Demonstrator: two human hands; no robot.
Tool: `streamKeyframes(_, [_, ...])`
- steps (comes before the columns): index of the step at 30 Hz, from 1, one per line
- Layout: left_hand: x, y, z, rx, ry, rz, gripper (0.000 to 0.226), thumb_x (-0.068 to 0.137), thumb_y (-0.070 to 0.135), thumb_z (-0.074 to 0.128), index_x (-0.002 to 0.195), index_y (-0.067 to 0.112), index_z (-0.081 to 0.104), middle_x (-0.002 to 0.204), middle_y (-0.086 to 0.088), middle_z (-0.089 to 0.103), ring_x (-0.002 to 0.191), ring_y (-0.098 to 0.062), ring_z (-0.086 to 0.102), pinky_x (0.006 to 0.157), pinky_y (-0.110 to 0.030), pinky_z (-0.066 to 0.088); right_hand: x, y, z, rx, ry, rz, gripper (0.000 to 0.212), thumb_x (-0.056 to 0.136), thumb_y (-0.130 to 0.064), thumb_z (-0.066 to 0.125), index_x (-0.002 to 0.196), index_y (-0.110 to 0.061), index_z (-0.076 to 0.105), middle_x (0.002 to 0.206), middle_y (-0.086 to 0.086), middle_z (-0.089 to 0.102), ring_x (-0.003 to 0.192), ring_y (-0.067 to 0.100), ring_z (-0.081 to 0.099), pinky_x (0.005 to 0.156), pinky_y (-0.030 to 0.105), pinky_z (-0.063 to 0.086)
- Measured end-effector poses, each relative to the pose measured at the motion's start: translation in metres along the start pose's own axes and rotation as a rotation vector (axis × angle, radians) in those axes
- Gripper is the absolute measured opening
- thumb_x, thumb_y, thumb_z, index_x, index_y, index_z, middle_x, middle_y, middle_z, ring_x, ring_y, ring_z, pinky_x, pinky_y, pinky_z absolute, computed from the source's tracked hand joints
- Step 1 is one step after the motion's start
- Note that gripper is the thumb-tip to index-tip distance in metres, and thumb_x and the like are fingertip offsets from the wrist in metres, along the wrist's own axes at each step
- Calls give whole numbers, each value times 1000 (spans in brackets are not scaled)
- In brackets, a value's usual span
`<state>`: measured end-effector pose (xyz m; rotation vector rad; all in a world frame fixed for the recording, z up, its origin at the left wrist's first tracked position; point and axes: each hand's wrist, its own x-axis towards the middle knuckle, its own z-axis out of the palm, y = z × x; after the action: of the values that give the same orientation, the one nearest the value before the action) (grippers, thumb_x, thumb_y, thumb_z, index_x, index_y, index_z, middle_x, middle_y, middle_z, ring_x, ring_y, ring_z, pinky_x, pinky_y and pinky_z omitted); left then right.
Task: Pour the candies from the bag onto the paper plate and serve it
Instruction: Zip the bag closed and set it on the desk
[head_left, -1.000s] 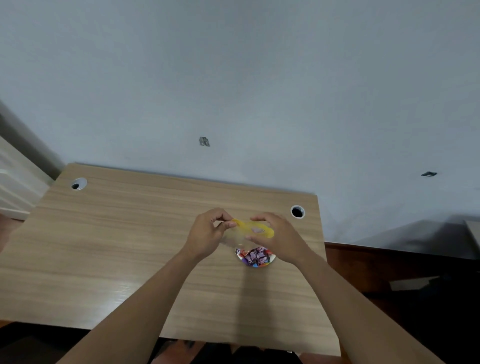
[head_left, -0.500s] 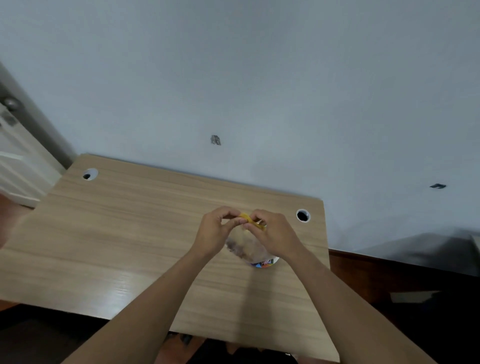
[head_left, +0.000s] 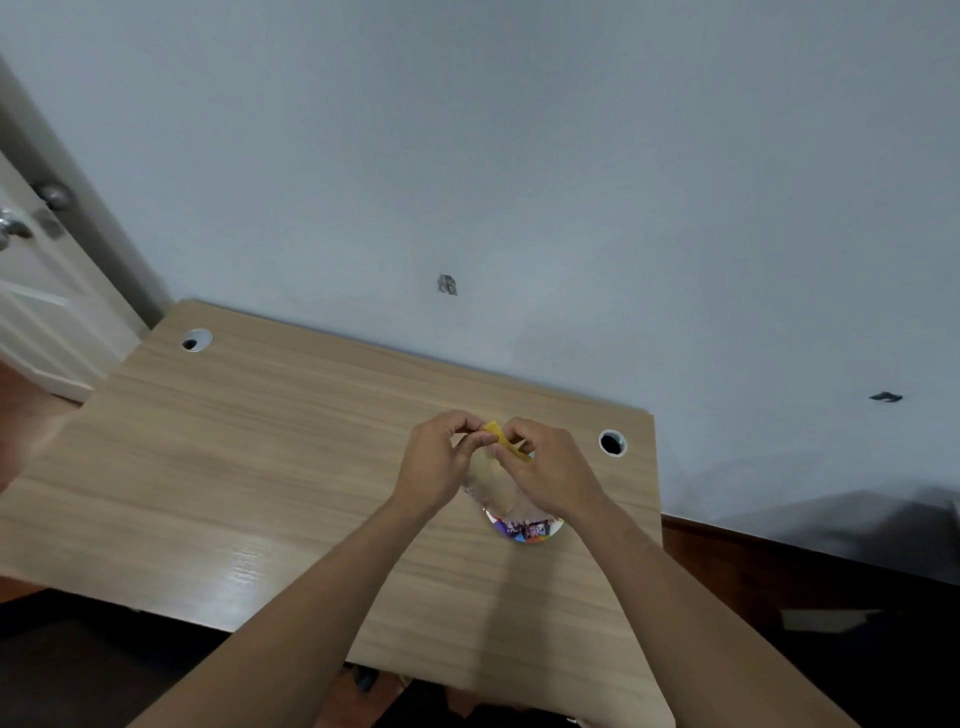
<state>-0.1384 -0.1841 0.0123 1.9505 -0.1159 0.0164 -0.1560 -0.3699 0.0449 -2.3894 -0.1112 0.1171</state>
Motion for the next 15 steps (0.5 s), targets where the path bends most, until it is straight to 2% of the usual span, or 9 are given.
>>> streamKeyframes(2, [2,2,-6,-129,-63,-43,10,88,22,87,94,15,86,94,3,86,96,-15,79,93,-32,60,0,1,-3,24,-5,10,22,95,-52,68,90,-30,69,84,-6,75,84,18,71,80,48,59])
streamKeyframes(5, [6,2,-12,-221,-59,-91,16,83,19,91,94,9,84,94,-9,85,94,-29,77,85,-31,58,1,3,-5,40,-6,7,23,95,-52,73,94,-29,73,84,-5,76,82,17,70,79,45,57])
streamKeyframes(6, [7,2,-12,-221,-57,-90,16,83,18,91,92,8,83,94,-10,84,95,-30,77,83,-28,56,2,3,-5,51,-3,5,24,95,-52,74,94,-28,75,85,-5,77,82,17,70,79,45,57])
streamKeyframes(10, [7,3,-15,-92,-59,-26,10,88,19,85,89,12,79,94,-2,83,96,-10,75,82,-12,48,4,4,-4,41,-5,-2,32,94,-57,74,89,-26,76,77,1,73,73,23,66,72,47,53])
streamKeyframes(15, [8,5,-16,-71,-15,-21,8,92,15,82,89,10,75,91,-2,79,87,-4,70,79,-10,48,7,7,-4,-41,11,-35,42,94,-64,67,85,-23,72,69,-1,67,65,23,60,64,47,50])
